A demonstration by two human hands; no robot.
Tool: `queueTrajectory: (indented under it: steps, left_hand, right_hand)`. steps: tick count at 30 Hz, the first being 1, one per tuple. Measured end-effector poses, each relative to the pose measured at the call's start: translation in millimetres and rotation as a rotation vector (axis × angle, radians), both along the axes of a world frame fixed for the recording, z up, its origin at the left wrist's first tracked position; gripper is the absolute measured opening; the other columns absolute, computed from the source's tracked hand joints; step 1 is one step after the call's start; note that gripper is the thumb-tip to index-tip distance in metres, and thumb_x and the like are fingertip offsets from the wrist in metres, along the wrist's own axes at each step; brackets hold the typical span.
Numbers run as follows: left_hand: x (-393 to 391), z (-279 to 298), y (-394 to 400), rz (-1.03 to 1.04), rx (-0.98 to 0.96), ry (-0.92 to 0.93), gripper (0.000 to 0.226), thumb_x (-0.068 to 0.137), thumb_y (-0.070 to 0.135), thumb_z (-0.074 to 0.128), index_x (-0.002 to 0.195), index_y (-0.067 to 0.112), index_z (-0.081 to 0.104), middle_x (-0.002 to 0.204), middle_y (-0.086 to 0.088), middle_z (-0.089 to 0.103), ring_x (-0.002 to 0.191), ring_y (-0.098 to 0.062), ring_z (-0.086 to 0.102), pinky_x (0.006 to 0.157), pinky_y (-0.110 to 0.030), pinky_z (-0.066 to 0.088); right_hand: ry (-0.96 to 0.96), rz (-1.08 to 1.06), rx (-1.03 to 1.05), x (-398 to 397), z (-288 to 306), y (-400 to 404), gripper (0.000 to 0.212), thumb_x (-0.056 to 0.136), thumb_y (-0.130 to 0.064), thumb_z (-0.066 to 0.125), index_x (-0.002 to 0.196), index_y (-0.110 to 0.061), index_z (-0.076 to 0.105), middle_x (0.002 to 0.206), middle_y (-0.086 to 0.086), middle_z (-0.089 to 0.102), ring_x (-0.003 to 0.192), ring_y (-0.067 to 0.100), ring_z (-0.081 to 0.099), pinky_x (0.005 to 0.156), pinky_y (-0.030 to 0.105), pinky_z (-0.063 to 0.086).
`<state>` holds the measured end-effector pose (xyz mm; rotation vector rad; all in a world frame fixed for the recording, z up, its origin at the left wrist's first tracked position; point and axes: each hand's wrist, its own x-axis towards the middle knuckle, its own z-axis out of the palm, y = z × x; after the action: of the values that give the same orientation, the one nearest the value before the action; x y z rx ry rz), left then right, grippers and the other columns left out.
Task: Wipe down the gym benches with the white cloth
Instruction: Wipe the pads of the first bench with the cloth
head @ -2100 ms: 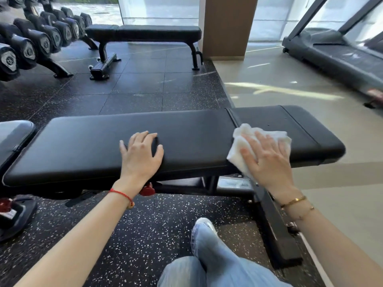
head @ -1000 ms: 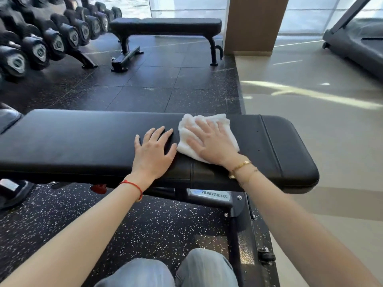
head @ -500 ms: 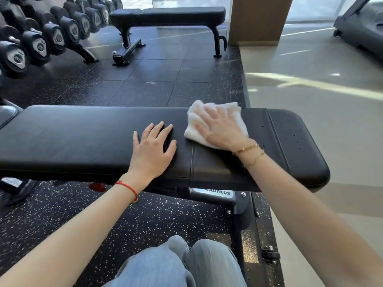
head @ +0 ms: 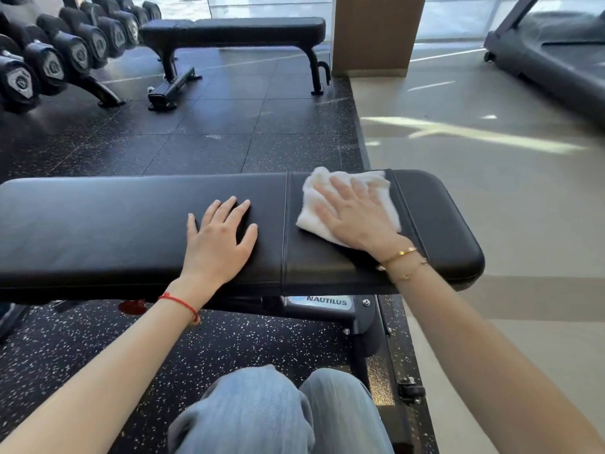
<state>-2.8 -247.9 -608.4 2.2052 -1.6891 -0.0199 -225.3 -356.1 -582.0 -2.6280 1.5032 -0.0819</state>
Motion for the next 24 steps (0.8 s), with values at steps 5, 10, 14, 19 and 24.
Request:
queueTrajectory:
  steps: [5, 10, 14, 19, 24]
  left_hand:
    - [-9, 8, -3, 0.026, 0.030, 0.027, 0.053, 0.100, 0.041, 0.041, 0.151, 0.026, 0.036, 0.160, 0.001, 0.030, 0.151, -0.021, 0.015, 0.122, -0.058, 0.006]
    - [-30, 14, -11, -0.022, -0.021, 0.024, 0.054, 0.100, 0.039, 0.041, 0.151, 0.024, 0.035, 0.159, -0.001, 0.031, 0.151, -0.021, 0.016, 0.122, -0.057, 0.006]
    - [-41, 10, -15, -0.038, 0.007, 0.038, 0.053, 0.100, 0.041, 0.040, 0.151, 0.025, 0.036, 0.159, -0.001, 0.031, 0.150, -0.020, 0.016, 0.122, -0.057, 0.007]
    - [-41, 1, -14, -0.033, -0.017, 0.020, 0.051, 0.100, 0.042, 0.038, 0.148, 0.025, 0.039, 0.158, -0.001, 0.033, 0.150, -0.020, 0.019, 0.122, -0.056, 0.006]
    - [-43, 0, -14, -0.022, -0.023, 0.001, 0.052, 0.099, 0.043, 0.037, 0.148, 0.025, 0.040, 0.157, -0.001, 0.034, 0.149, -0.021, 0.020, 0.122, -0.057, 0.008]
  right_hand:
    - [-0.058, 0.153, -0.034, -6, -8, 53, 0.056, 0.101, -0.052, 0.014, 0.156, -0.040, 0.012, 0.164, -0.004, 0.013, 0.148, 0.029, 0.010, 0.121, 0.047, 0.000]
    - [-0.021, -0.060, -0.139, -77, -13, 62, 0.059, 0.098, -0.054, 0.008, 0.154, -0.039, 0.021, 0.162, -0.004, 0.022, 0.148, 0.025, 0.019, 0.117, 0.044, 0.001]
    - [-0.082, -0.203, -0.003, -91, -3, 10, 0.051, 0.103, -0.049, 0.026, 0.153, -0.042, 0.022, 0.164, -0.005, 0.013, 0.150, 0.025, 0.010, 0.120, 0.050, 0.000]
    - [-0.076, -0.152, -0.029, -85, -8, 29, 0.054, 0.102, -0.050, 0.023, 0.154, -0.040, 0.017, 0.165, -0.004, 0.012, 0.151, 0.028, 0.006, 0.121, 0.051, -0.003]
    - [-0.133, -0.041, -0.033, -97, -14, 67, 0.058, 0.096, -0.059, 0.012, 0.153, -0.048, 0.016, 0.164, -0.010, 0.012, 0.152, 0.020, 0.001, 0.120, 0.039, -0.010]
